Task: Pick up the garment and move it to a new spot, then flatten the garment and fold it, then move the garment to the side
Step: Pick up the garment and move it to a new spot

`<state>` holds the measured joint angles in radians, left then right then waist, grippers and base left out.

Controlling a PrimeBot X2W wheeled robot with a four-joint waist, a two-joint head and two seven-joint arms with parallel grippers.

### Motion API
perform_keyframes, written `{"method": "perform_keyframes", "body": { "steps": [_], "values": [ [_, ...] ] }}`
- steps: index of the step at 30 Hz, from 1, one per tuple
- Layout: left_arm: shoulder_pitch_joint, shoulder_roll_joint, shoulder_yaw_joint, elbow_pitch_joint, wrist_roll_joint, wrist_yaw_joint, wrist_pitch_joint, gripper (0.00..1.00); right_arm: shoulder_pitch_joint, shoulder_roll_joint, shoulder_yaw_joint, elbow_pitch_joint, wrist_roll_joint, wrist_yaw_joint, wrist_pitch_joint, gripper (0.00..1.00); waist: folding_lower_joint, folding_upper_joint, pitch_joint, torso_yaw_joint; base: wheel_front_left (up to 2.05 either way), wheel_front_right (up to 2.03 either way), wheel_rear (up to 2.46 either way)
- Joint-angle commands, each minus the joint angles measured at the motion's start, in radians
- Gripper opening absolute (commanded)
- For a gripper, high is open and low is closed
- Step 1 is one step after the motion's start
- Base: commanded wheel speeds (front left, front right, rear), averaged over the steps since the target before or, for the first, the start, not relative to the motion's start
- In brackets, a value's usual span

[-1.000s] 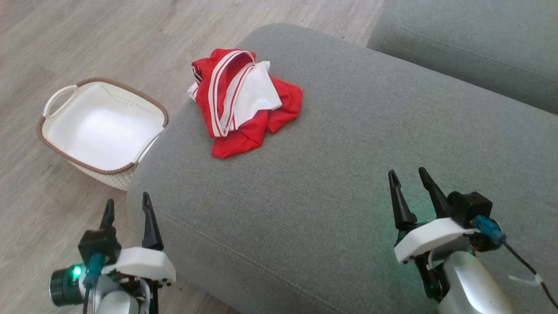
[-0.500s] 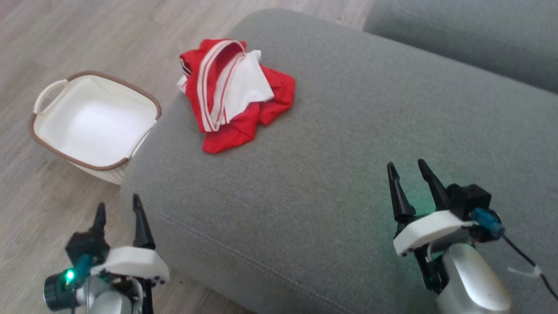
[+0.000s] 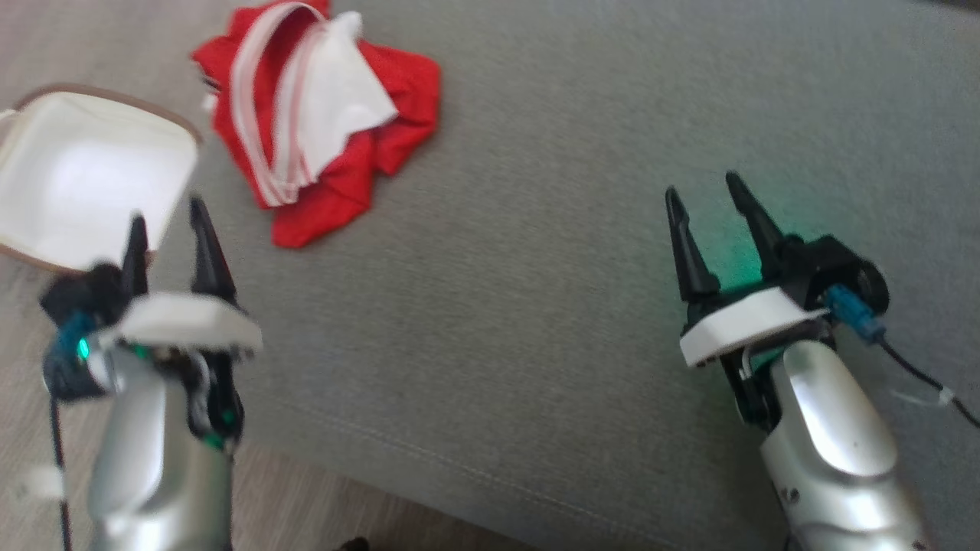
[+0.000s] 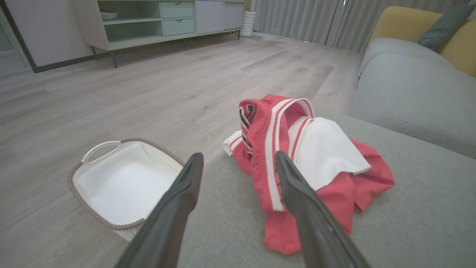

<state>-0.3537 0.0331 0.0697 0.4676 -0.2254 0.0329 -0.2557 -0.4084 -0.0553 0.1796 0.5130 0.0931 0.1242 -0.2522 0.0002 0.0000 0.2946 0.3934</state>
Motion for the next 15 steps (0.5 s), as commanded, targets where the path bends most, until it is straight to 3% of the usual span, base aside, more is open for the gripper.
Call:
{"method": "perform_keyframes", "body": {
  "steps": [1,11,15],
  "values": [
    [-0.066,0.034,0.051,0.006,0.016,-0.010,-0.006,1.00,-0.038,0.005,0.027,-0.048,-0.015,0.007,-0.005,1.00,-0.0002,0.0000,0.060,-0.058,0.00,0.00,0.00],
    [-0.237,0.091,0.121,0.209,0.043,-0.033,-0.006,1.00,-0.072,0.005,0.056,-0.147,-0.024,0.007,0.022,1.00,-0.0002,0.0000,0.143,-0.166,0.00,0.00,0.00],
    [-0.279,0.107,0.119,0.213,0.079,-0.037,-0.006,1.00,-0.069,0.005,0.049,-0.178,-0.026,0.007,0.029,1.00,-0.0002,0.0000,0.162,-0.195,0.00,0.00,0.00]
  ]
}}
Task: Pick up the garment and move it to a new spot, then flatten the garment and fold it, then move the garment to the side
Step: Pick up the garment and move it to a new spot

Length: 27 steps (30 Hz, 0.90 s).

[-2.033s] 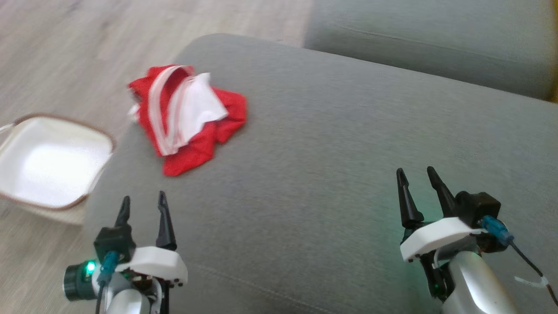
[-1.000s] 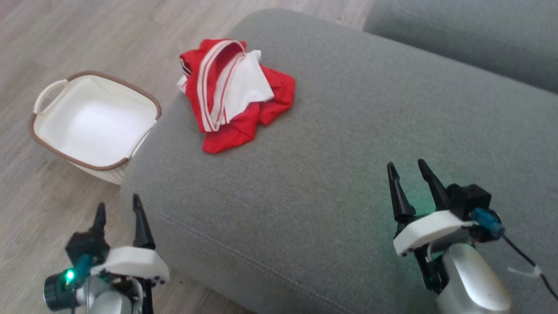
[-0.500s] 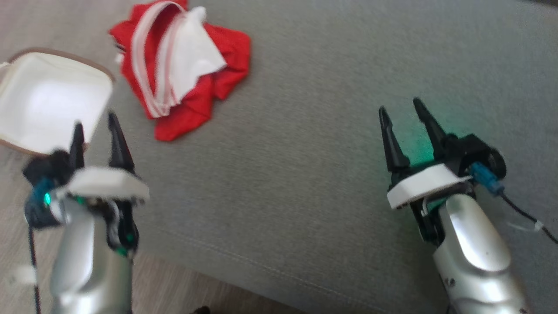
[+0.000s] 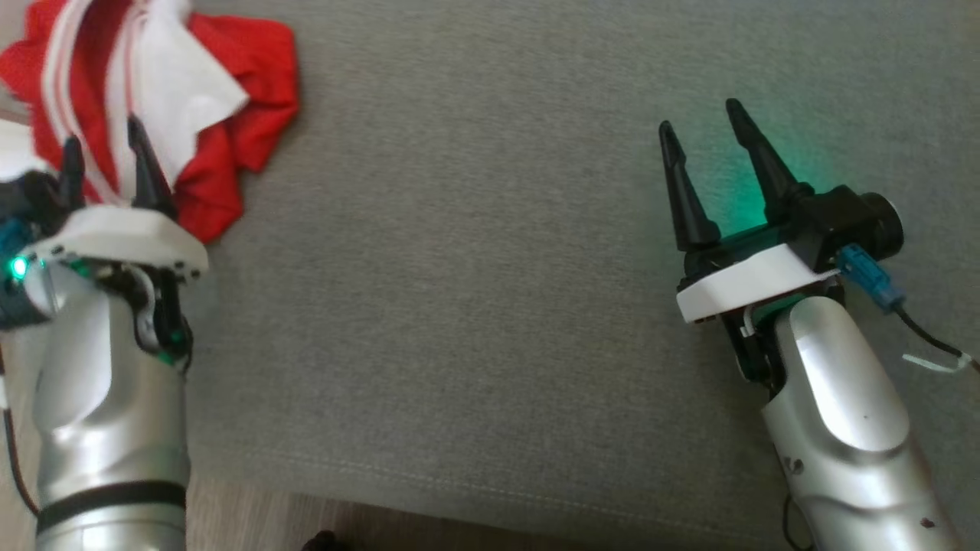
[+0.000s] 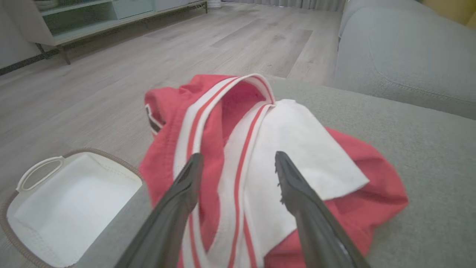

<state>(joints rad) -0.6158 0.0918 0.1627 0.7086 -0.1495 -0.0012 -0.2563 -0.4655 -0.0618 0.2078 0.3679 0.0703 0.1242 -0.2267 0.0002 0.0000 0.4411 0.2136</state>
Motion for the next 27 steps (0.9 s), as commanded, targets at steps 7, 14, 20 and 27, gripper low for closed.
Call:
{"method": "perform_keyframes", "body": {
  "steps": [7,14,20,27],
  "values": [
    [-0.033,0.039,0.032,-0.001,0.037,0.000,-0.006,1.00,0.005,0.012,0.006,-0.046,-0.013,0.007,0.013,1.00,-0.0002,0.0000,0.019,-0.041,0.00,0.00,0.00],
    [-0.085,0.051,0.030,0.166,0.042,-0.005,-0.006,1.00,0.005,0.012,0.011,-0.052,-0.011,0.007,0.023,1.00,-0.0002,0.0000,0.021,-0.057,0.00,0.00,0.00],
    [-0.143,0.074,0.028,0.348,0.029,-0.021,-0.002,0.00,0.006,0.012,0.007,-0.042,-0.003,0.007,0.023,1.00,-0.0002,0.0000,0.015,-0.072,0.00,0.00,0.00],
    [-0.203,0.110,0.017,0.358,0.027,-0.044,-0.005,0.00,0.011,0.012,0.009,0.002,0.043,0.007,-0.001,1.00,-0.0002,0.0000,-0.049,-0.098,0.00,0.00,0.00]
  ]
}}
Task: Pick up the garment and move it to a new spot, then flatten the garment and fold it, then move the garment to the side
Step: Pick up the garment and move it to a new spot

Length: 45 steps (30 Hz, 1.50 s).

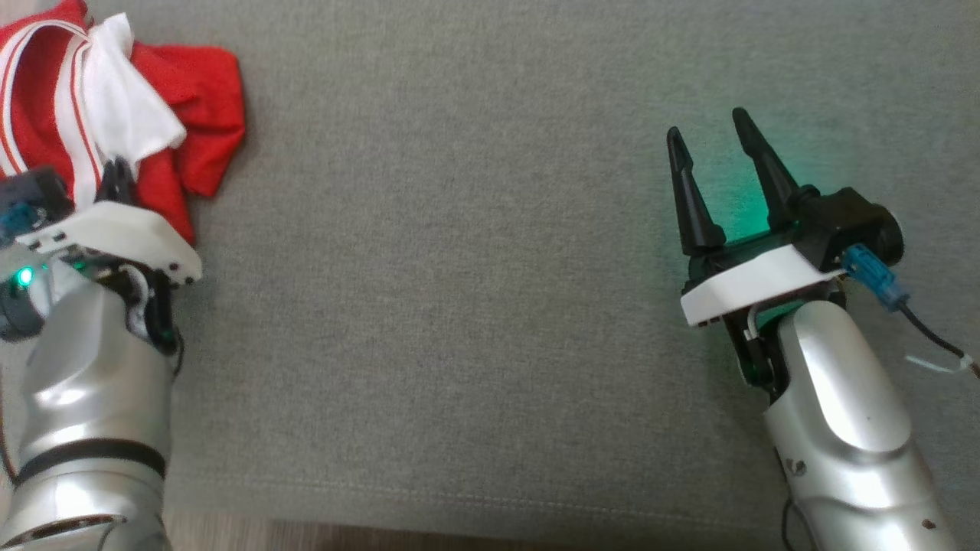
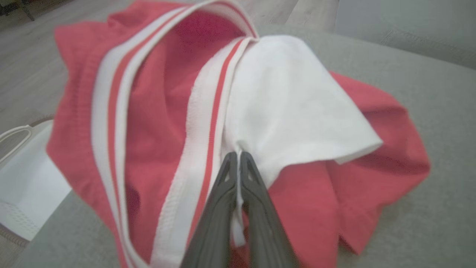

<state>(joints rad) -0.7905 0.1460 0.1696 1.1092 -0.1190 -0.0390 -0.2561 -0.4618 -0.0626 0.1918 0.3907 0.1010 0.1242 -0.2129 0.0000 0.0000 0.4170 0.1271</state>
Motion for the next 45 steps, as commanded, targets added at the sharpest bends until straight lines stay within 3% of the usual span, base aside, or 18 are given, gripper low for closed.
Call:
{"method": "perform_keyframes", "body": {
  "steps": [1,10,24,28,33,37,42,43,44,45],
  "values": [
    [-0.031,0.060,0.007,-0.057,-0.002,-0.011,-0.005,0.00,0.008,0.012,0.027,-0.013,0.020,0.007,-0.019,1.00,0.0000,0.0000,-0.038,-0.017,0.00,0.00,0.00],
    [-0.061,0.058,-0.045,-0.169,0.021,-0.048,-0.005,0.00,0.012,0.012,0.058,0.038,0.102,0.007,-0.043,1.00,0.0000,0.0000,-0.115,-0.105,0.00,0.00,0.00],
    [-0.047,-0.081,-0.229,-0.246,0.038,-0.082,-0.006,0.00,0.018,0.012,0.099,0.001,0.209,0.007,-0.049,1.00,0.0000,0.0000,-0.137,-0.390,0.00,0.00,0.00],
    [-0.032,-0.094,-0.300,-0.259,0.001,-0.086,-0.006,0.00,0.024,0.012,0.103,-0.010,0.226,0.007,-0.049,1.00,0.0000,0.0000,-0.133,-0.464,0.00,0.00,0.00],
    [0.008,-0.095,-0.506,-0.309,-0.153,-0.089,-0.006,0.00,0.035,0.012,0.111,-0.017,0.244,0.007,-0.049,1.00,0.0000,0.0000,-0.133,-0.525,0.00,0.00,0.00],
    [0.045,-0.096,-0.664,-0.379,-0.283,-0.042,-0.006,0.00,0.044,0.012,0.114,-0.018,0.251,0.007,-0.049,1.00,0.0000,0.0000,-0.137,-0.537,0.00,0.00,0.00],
    [0.080,-0.096,-0.792,-0.435,-0.352,0.045,-0.006,0.00,0.055,0.012,0.107,-0.014,0.252,0.007,-0.049,1.00,0.0000,0.0000,-0.147,-0.508,0.00,0.00,0.00],
    [0.086,-0.096,-0.800,-0.442,-0.352,0.061,-0.006,0.25,0.055,0.012,0.107,-0.014,0.251,0.007,-0.049,1.00,0.0000,0.0000,-0.148,-0.501,0.00,0.00,0.00],
    [0.092,-0.096,-0.806,-0.444,-0.351,0.075,-0.006,0.78,0.056,0.012,0.104,-0.014,0.249,0.007,-0.049,1.00,0.0000,0.0000,-0.150,-0.488,0.00,0.00,0.00],
    [0.097,-0.096,-0.803,-0.449,-0.348,0.088,-0.006,1.00,0.056,0.012,0.103,-0.013,0.246,0.007,-0.049,1.00,0.0000,0.0000,-0.152,-0.476,0.00,0.00,0.00]
  ]
}}
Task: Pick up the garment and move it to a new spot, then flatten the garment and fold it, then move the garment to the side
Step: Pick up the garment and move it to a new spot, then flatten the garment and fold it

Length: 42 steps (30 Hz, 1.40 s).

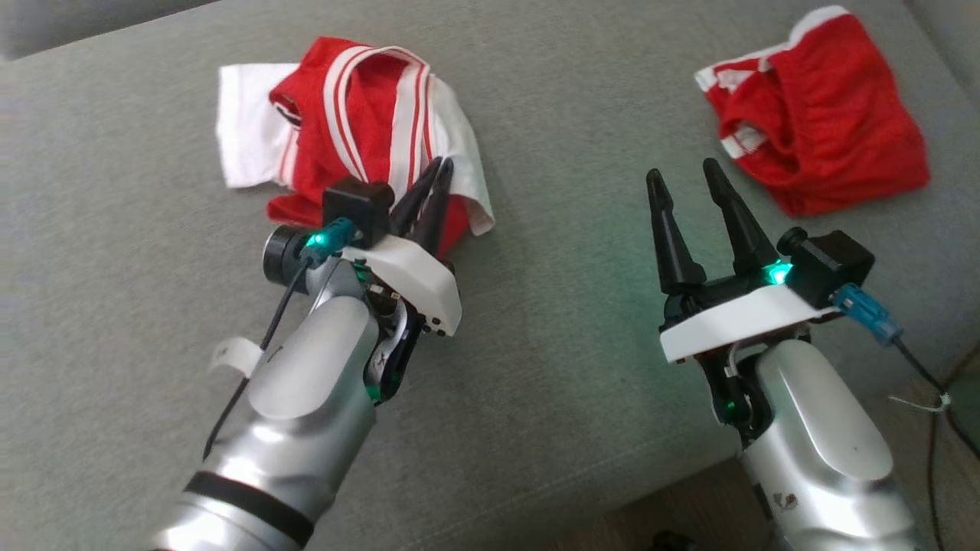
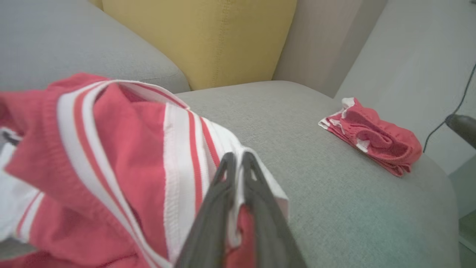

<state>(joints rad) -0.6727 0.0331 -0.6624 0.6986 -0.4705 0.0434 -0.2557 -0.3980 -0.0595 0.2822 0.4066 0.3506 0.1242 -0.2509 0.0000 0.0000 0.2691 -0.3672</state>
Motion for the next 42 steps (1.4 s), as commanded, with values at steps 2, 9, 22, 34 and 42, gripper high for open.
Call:
{"method": "perform_keyframes", "body": {
  "steps": [2,9,22,34,42],
  "values": [
    [-0.011,0.017,0.051,-0.060,0.021,0.027,-0.006,1.00,-0.006,0.009,0.007,-0.027,-0.010,0.007,-0.011,1.00,0.0000,0.0000,-0.008,0.046,0.00,0.00,0.00],
    [0.065,0.039,0.181,-0.122,0.090,0.084,-0.006,1.00,-0.001,0.009,-0.005,-0.013,-0.030,0.007,-0.011,1.00,0.0000,0.0000,-0.034,0.129,0.00,0.00,0.00],
    [0.353,0.054,0.466,-0.300,0.214,0.121,-0.006,1.00,0.046,0.009,-0.076,0.039,-0.076,0.007,-0.011,1.00,0.0000,0.0000,-0.104,0.273,0.00,0.00,0.00],
    [0.588,0.026,0.595,-0.420,0.298,0.088,-0.006,1.00,0.119,0.009,-0.121,0.090,-0.100,0.007,-0.011,1.00,0.0000,0.0000,-0.196,0.312,0.00,0.00,0.00],
    [0.641,0.018,0.600,-0.440,0.311,0.071,-0.006,1.00,0.147,0.009,-0.140,0.105,-0.115,0.007,-0.011,1.00,0.0000,0.0000,-0.204,0.334,0.00,0.00,0.00]
  ]
}}
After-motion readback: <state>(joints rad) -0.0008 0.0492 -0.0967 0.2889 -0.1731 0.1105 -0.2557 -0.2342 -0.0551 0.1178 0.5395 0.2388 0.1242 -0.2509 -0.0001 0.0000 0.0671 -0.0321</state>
